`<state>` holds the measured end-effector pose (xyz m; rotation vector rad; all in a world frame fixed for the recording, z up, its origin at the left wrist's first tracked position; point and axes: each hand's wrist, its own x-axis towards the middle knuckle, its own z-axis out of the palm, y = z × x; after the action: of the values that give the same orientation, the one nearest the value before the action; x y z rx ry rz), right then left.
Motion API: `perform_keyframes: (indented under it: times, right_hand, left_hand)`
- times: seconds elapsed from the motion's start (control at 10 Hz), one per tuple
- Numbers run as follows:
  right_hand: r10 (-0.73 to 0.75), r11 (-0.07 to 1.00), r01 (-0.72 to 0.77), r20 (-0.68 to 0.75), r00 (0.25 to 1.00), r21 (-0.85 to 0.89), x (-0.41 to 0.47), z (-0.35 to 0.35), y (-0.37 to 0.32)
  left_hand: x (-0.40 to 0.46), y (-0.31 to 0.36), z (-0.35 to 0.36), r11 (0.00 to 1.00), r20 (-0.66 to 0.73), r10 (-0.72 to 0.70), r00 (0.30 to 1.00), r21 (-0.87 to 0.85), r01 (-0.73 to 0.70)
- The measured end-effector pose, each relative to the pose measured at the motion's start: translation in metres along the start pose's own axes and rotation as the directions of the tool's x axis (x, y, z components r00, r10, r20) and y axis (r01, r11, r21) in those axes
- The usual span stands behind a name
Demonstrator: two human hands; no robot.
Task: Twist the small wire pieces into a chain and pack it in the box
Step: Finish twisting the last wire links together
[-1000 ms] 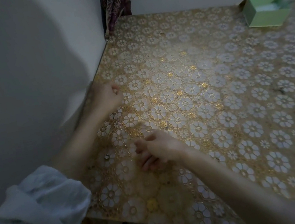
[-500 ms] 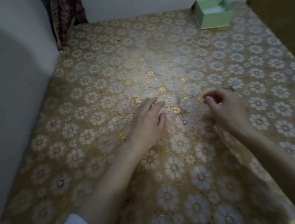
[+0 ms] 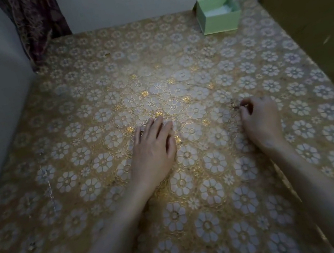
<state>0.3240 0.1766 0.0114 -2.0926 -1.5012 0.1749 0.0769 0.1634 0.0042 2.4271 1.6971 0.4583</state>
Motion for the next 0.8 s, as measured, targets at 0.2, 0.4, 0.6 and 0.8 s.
perform_keyframes:
  times: [0.2, 0.4, 0.6, 0.8]
  right_hand:
    - [-0.034, 0.999, 0.035, 0.005, 0.999, -0.029, 0.005, -0.007, -0.003]
    - [-0.026, 0.999, 0.026, 0.026, 0.999, 0.019, 0.008, -0.013, -0.005]
    - [-0.028, 0.993, 0.022, 0.046, 0.999, 0.117, 0.001, -0.017, -0.011]
    - [-0.155, 0.84, 0.003, 0.234, 0.96, 0.543, -0.01, -0.038, -0.045]
  left_hand:
    - [0.0, 0.0, 0.001, 1.0, -0.02, 0.006, 1.0, -0.019, -0.006]
    - [0.0, -0.001, 0.002, 1.0, -0.029, 0.005, 1.0, -0.022, -0.006]
    - [-0.001, -0.001, 0.0, 0.999, -0.031, 0.008, 1.0, -0.039, -0.009]
    - [0.004, -0.001, -0.009, 0.939, -0.016, -0.097, 0.995, -0.334, 0.086]
